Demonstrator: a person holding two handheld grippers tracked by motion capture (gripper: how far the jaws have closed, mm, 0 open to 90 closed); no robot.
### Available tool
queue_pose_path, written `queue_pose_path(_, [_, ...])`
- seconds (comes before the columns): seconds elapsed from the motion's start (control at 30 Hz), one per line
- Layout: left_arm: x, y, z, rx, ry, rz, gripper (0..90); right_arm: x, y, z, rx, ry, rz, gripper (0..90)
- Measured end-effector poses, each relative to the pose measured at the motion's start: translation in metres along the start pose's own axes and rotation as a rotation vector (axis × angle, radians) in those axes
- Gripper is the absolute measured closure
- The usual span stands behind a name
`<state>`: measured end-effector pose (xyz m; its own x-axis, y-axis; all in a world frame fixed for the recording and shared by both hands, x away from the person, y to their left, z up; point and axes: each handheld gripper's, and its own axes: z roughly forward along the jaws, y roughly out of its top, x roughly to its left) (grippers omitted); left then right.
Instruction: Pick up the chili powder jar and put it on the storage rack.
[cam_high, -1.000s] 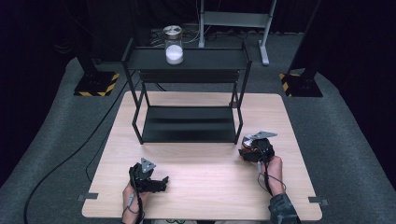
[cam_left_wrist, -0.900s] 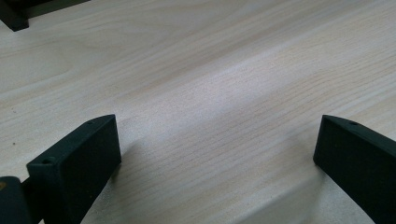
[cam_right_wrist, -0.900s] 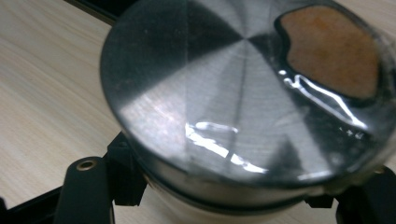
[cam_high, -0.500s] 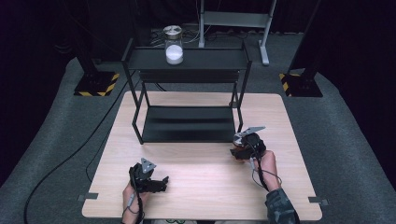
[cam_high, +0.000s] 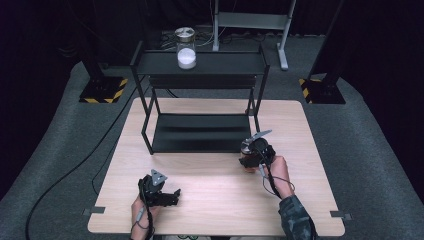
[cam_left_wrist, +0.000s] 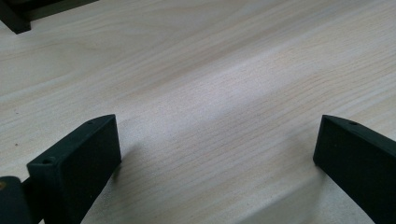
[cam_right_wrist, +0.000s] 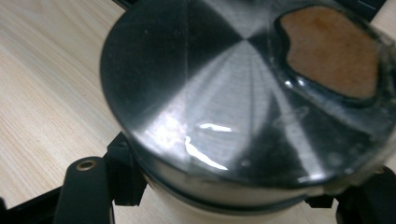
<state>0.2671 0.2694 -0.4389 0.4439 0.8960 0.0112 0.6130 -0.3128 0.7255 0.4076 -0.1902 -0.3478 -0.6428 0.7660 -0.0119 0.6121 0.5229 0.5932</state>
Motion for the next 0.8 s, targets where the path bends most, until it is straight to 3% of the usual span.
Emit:
queue_pose_path(0.5, [0.001, 0.0, 0.0, 0.001, -0.005, 0.002, 0.1, -0.004, 0.032, 0.006, 0.044, 0.024, -0.022, 30.7])
queue_pose_path(0.8, [0.001, 0.0, 0.0, 0.002, -0.008, 0.001, 0.1, -0.005, 0.041, 0.007, 0.057, 0.034, -0.026, 30.7])
